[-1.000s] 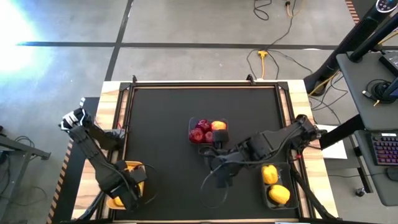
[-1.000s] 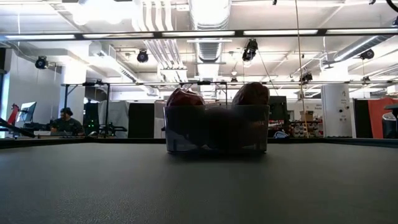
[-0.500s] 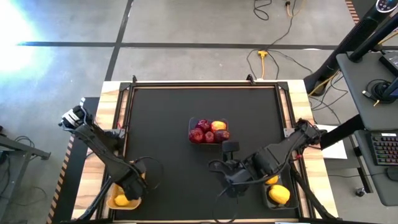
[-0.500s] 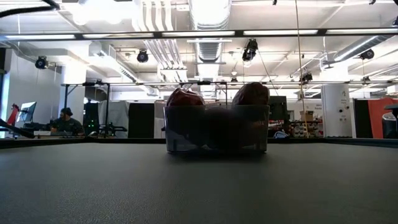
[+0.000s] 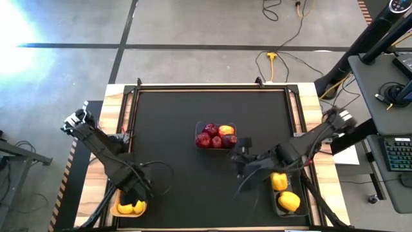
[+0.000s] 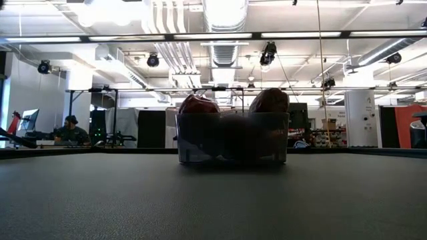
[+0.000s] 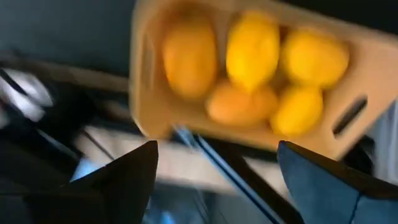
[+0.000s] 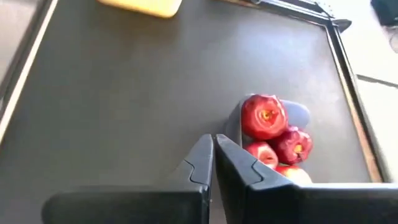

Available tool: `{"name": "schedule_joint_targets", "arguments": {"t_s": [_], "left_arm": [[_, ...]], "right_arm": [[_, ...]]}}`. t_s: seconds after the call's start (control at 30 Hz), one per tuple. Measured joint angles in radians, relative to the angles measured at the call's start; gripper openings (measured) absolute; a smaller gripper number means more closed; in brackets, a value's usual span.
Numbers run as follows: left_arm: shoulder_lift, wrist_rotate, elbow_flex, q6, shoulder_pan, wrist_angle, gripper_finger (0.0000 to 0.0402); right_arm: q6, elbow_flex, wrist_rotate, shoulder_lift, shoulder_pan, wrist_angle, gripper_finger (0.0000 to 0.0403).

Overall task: Sort produce into baskets
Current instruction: Return to Home Position

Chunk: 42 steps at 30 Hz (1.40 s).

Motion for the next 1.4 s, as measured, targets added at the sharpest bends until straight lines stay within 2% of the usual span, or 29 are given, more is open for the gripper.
{"name": "schedule_joint_targets", "arguments": {"t_s": [0.13, 0.2, 0.23, 0.4, 0.5, 0.6, 0.77, 0.83, 0.9, 0.97, 1.0, 1.07, 1.17, 1.2, 1.27, 1.4], "left_arm": [[-0.007, -0.300, 0.086, 0.207, -0.001, 0.021, 0.0300], [0.002, -0.437, 0.151, 0.262, 0.006, 0.016, 0.0294], [0.009, -0.480, 0.188, 0.296, 0.009, 0.011, 0.0292], [0.031, -0.544, 0.353, 0.540, 0.012, 0.005, 0.0288], [0.022, -0.672, 0.378, 0.612, 0.029, 0.005, 0.0288], [-0.039, -0.848, 0.336, 0.591, 0.075, 0.004, 0.0288], [-0.272, -0.997, 0.134, 0.677, 0.187, 0.047, 0.0288], [-0.401, -1.065, 0.013, 0.692, 0.246, 0.169, 0.0288], [-0.539, -1.112, -0.132, 0.739, 0.315, 0.380, 0.0288], [-0.663, -1.069, -0.286, 0.879, 0.398, 0.673, 0.0288], [-0.715, -0.995, -0.362, 0.971, 0.450, 0.834, 0.0288], [-0.787, -0.766, -0.507, 1.121, 0.572, 1.156, 0.0288], [-0.813, -0.441, -0.669, 1.090, 0.784, 1.551, 0.0288], [-0.811, -0.362, -0.705, 1.048, 0.856, 1.622, 0.0288], [-0.807, -0.224, -0.744, 0.988, 0.987, 1.662, 0.0288], [-0.839, 0.005, -0.765, 0.899, 1.186, 1.577, 0.0288]], "right_arm": [[0.051, -0.332, -0.028, -0.192, -0.054, 0.332, 0.0009], [0.108, -0.472, -0.003, -0.283, -0.070, 0.467, 0.0009], [0.143, -0.528, 0.001, -0.325, -0.073, 0.485, 0.0009], [0.208, -0.739, -0.005, -0.502, -0.067, 0.413, 0.0010], [0.203, -0.829, -0.004, -0.582, -0.067, 0.357, 0.0012], [0.330, -0.911, 0.002, -0.628, -0.069, 0.364, 0.0013], [0.398, -0.936, 0.229, -0.641, -0.124, 0.518, 0.0013], [0.339, -0.930, 0.300, -0.635, -0.160, 0.618, 0.0013], [0.229, -0.924, 0.319, -0.627, -0.206, 0.703, 0.0013], [0.121, -0.924, 0.322, -0.615, -0.256, 0.772, 0.0013], [0.100, -0.925, 0.321, -0.610, -0.283, 0.791, 0.0013], [0.108, -0.927, 0.318, -0.602, -0.340, 0.811, 0.0013], [0.210, -0.931, 0.307, -0.599, -0.408, 0.817, 0.0013], [0.215, -0.936, 0.286, -0.599, -0.424, 0.823, 0.0013], [0.168, -0.950, 0.245, -0.601, -0.446, 0.842, 0.0013], [0.114, -0.998, 0.228, -0.608, -0.462, 0.954, 0.0013]]}}
